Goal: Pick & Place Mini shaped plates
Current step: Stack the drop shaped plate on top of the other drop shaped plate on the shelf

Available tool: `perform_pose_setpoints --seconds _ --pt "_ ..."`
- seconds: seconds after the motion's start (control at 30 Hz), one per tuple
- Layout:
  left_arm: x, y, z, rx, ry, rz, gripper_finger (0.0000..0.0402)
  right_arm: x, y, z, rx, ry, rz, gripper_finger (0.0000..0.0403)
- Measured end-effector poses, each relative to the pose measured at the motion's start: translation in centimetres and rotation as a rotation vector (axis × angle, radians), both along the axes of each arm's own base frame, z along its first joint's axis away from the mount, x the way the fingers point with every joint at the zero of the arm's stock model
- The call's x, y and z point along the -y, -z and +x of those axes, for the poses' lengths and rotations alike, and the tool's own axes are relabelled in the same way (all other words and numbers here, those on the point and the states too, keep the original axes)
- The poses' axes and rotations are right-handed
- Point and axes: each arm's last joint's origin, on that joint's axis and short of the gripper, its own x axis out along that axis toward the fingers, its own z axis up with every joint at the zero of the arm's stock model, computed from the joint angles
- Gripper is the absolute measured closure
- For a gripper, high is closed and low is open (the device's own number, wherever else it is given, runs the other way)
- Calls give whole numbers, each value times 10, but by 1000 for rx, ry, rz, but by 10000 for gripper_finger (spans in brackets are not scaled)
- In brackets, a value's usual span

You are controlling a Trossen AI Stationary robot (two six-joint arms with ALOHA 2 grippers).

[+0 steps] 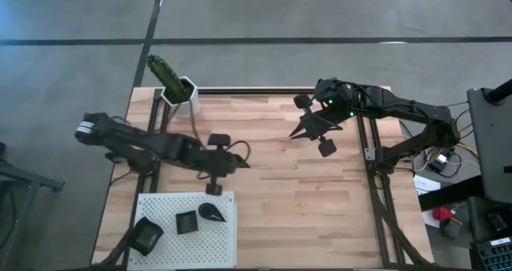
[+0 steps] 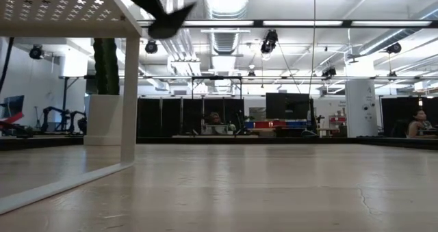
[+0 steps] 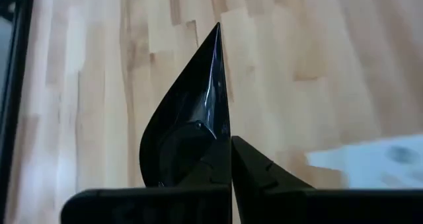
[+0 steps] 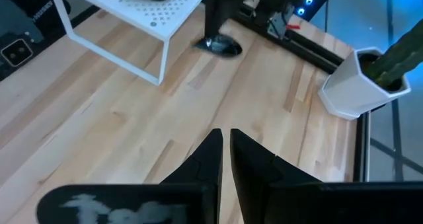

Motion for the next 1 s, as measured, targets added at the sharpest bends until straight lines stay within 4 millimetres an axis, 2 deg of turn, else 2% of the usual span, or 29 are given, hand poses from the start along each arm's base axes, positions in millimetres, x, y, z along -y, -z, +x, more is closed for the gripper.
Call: perform_pose_setpoints --seconds 0.17,0.43,0.6,0.73,1.0 --pt "18 -25 -26 8 -50 -114 401 0 -3 2 34 1 -5 376" --pt "57 -45 -50 -11 -21 -357 401 1 -3 3 46 1 -7 376" --pt "82 -46 -65 -44 -33 -464 401 1 -4 3 58 0 -9 376" --pt "97 -45 -74 -50 -13 -478 401 0 -4 3 58 -3 -3 376" --pt "115 -24 -61 -106 -8 -405 401 -2 -4 3 61 -56 53 376"
